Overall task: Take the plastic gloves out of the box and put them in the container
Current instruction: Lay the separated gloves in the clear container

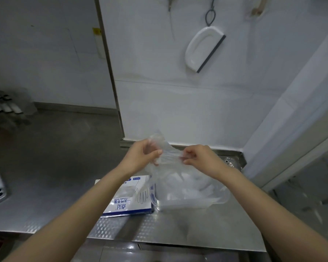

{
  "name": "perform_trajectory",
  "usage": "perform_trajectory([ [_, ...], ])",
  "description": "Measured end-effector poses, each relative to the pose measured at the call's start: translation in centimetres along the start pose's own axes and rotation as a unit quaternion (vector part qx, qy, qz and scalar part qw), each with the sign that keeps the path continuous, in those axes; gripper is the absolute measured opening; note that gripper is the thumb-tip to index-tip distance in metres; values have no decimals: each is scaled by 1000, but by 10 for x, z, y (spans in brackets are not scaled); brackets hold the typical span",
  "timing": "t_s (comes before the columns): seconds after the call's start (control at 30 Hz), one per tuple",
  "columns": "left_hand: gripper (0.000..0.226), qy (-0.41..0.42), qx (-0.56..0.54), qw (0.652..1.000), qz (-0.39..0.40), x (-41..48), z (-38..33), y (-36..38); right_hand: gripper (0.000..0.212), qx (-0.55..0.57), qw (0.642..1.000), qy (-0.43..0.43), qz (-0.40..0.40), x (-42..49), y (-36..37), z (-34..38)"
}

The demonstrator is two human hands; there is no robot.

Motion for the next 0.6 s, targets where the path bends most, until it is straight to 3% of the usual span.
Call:
perform_trajectory([
  [0.1, 12, -2, -21, 1000, 11, 7, -3, 6, 18, 63, 998, -10, 29, 1, 1, 1],
  [0.2, 9, -10, -29, 999, 21, 14, -3, 8, 8, 73, 997, -5, 17, 6, -6, -1],
  [0.33, 15, -7, 48, 999, -7, 28, -2, -7, 14, 84, 996, 23, -24, 12, -24, -20],
  [0.47, 24, 100, 86, 988, -75, 41, -43, -15, 12, 70, 972, 10, -225, 5, -82, -19],
  [0.53, 26, 183, 91, 973, -104, 33, -74, -10, 19, 50, 940, -40, -334, -18, -112, -5],
  [0.6, 25, 265, 111, 954, -81, 20, -92, -1, 30, 18, 918, -96, -384, -41, -123, 7],
])
Point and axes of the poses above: each hand's wrist, its own x-axis towards the middle knuckle, its own y-axis out of the palm, z = x × y, the point moved 10 cm from there along x, towards the middle knuckle, and after that the axes turned 13 degrees about -x, right-handed, at the moved point
